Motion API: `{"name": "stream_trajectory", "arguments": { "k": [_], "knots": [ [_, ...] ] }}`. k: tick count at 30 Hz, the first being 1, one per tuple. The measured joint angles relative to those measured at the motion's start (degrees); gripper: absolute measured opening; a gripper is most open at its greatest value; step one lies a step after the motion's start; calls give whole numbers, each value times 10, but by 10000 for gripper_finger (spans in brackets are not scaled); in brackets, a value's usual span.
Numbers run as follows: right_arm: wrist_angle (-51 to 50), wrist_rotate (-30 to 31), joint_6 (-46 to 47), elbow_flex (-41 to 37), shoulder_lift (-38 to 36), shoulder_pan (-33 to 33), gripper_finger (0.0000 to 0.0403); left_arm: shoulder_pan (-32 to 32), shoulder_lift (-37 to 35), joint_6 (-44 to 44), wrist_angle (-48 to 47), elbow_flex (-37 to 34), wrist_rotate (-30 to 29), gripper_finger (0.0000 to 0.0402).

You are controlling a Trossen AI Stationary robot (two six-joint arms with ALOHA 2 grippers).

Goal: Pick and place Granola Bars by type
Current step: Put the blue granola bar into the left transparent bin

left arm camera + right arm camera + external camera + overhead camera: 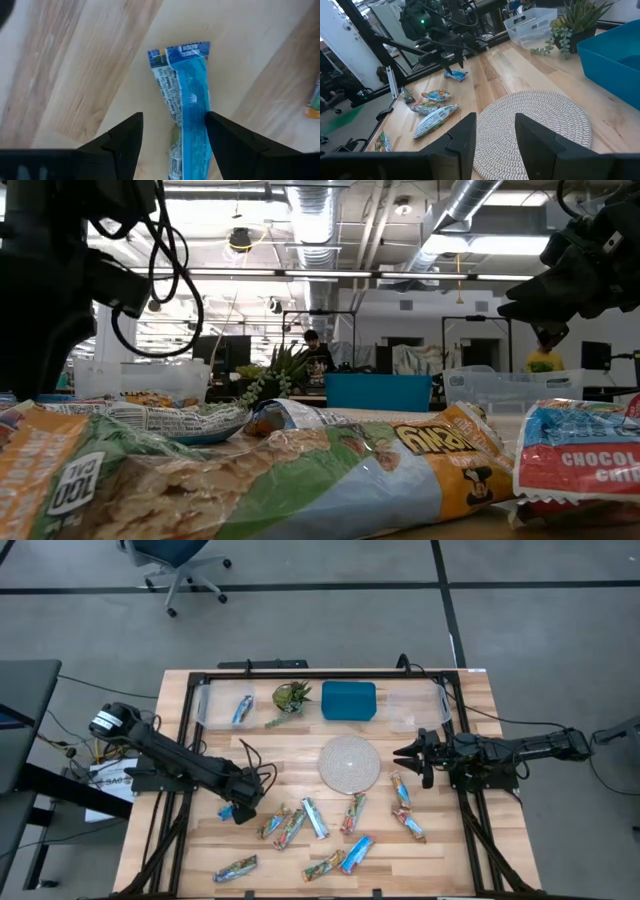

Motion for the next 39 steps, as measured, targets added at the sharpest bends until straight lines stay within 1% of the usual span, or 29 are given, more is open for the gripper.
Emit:
{"name": "stream_trajectory", "arguments": {
  "k": [6, 16, 19, 25, 29, 33, 39],
  "knots": [
    [0, 0, 0, 0, 0, 0, 127, 2, 18, 0, 15, -3, 17, 211],
    [0, 0, 0, 0, 0, 0, 127, 12, 17, 0, 26, -3, 37, 206],
    [0, 0, 0, 0, 0, 0, 127, 12, 17, -1, 26, -3, 41, 184],
    [0, 0, 0, 0, 0, 0, 127, 12, 17, -14, 28, -3, 42, 114],
    [0, 0, 0, 0, 0, 0, 127, 14, 17, -17, 33, -3, 42, 76],
    [0, 0, 0, 0, 0, 0, 127, 22, 17, -22, 43, -3, 42, 57],
    [0, 0, 0, 0, 0, 0, 127, 42, 12, -28, 60, -3, 41, 53]
  ]
}}
